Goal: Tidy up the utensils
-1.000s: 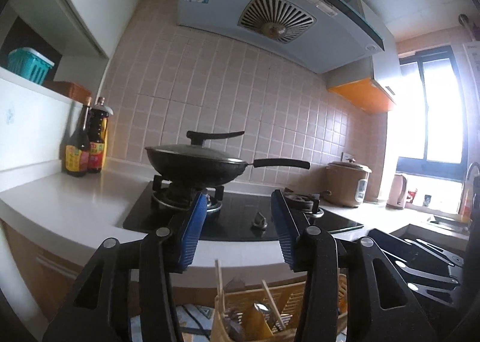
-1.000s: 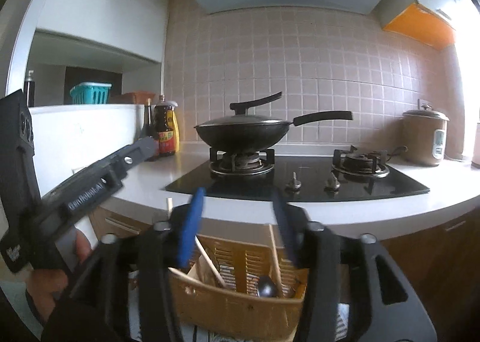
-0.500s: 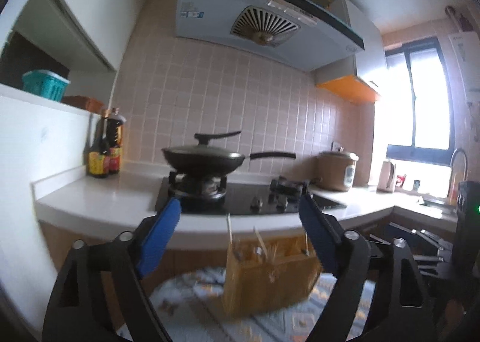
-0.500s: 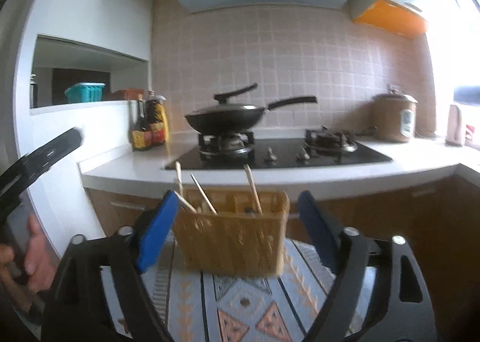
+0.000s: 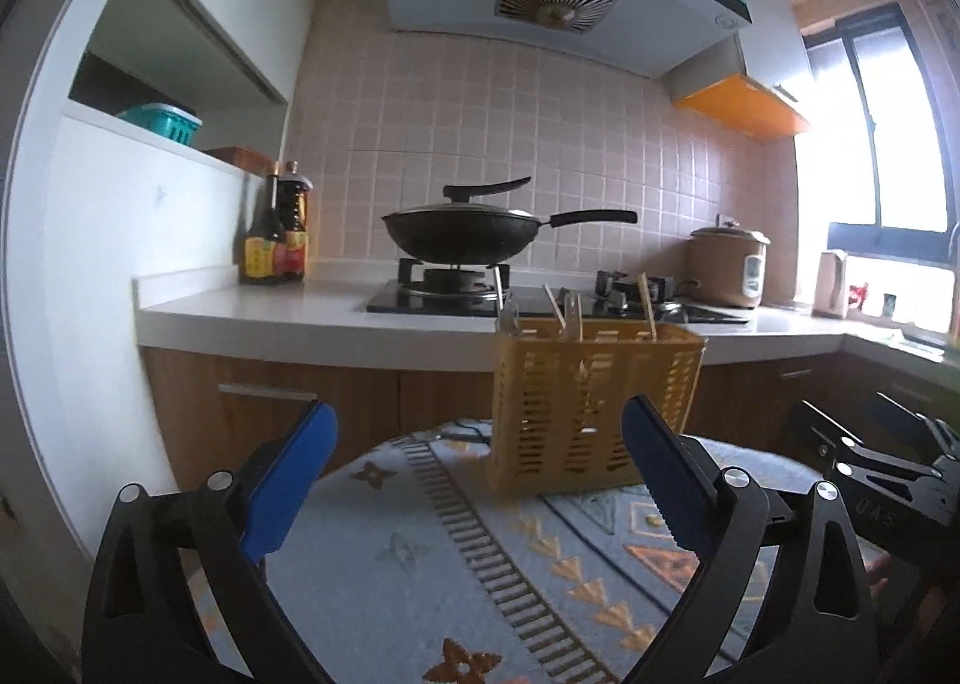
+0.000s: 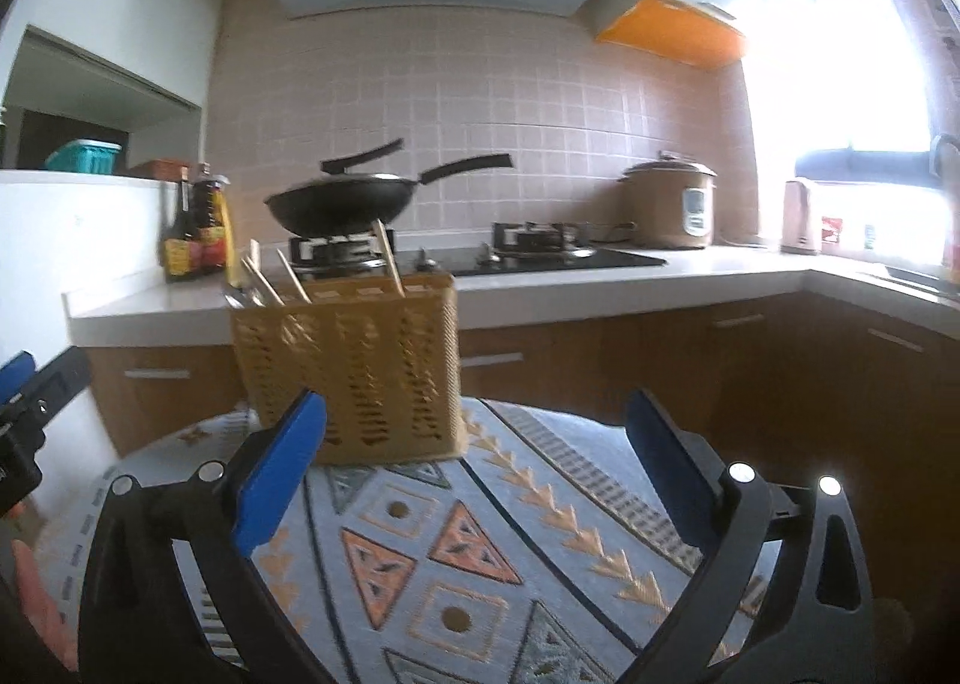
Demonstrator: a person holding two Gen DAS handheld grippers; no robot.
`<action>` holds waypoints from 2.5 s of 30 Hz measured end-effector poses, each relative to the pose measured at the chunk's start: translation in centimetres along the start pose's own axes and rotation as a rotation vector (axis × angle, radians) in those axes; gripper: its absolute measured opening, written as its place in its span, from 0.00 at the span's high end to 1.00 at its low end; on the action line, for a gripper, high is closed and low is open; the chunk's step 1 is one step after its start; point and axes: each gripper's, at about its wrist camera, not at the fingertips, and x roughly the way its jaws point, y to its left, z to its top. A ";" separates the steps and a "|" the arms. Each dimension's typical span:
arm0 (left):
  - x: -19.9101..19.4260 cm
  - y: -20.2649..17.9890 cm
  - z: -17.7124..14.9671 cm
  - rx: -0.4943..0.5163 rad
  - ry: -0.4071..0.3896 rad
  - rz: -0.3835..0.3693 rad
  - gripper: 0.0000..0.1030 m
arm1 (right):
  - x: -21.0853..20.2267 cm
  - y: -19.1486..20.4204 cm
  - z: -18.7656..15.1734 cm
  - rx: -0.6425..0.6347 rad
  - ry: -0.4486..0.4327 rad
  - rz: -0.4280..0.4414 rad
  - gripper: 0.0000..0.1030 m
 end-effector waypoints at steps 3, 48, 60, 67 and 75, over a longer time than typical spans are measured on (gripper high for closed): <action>0.8 -0.1 -1.1 0.006 0.035 0.015 0.09 | 0.4 0.2 -0.1 -0.031 0.013 0.011 0.07; 1.8 -0.3 -1.3 0.072 0.060 0.115 0.07 | -0.9 1.2 -0.4 -0.067 -0.032 0.011 0.07; 2.0 -0.3 -1.4 0.075 0.065 0.117 0.07 | -0.9 1.1 -0.3 -0.057 -0.034 0.010 0.07; 1.9 -0.3 -1.4 0.074 0.064 0.117 0.07 | -0.8 1.4 -0.3 -0.074 -0.029 0.011 0.07; 1.9 -0.3 -1.3 0.075 0.063 0.117 0.07 | -0.9 1.6 -0.4 -0.081 -0.030 0.017 0.07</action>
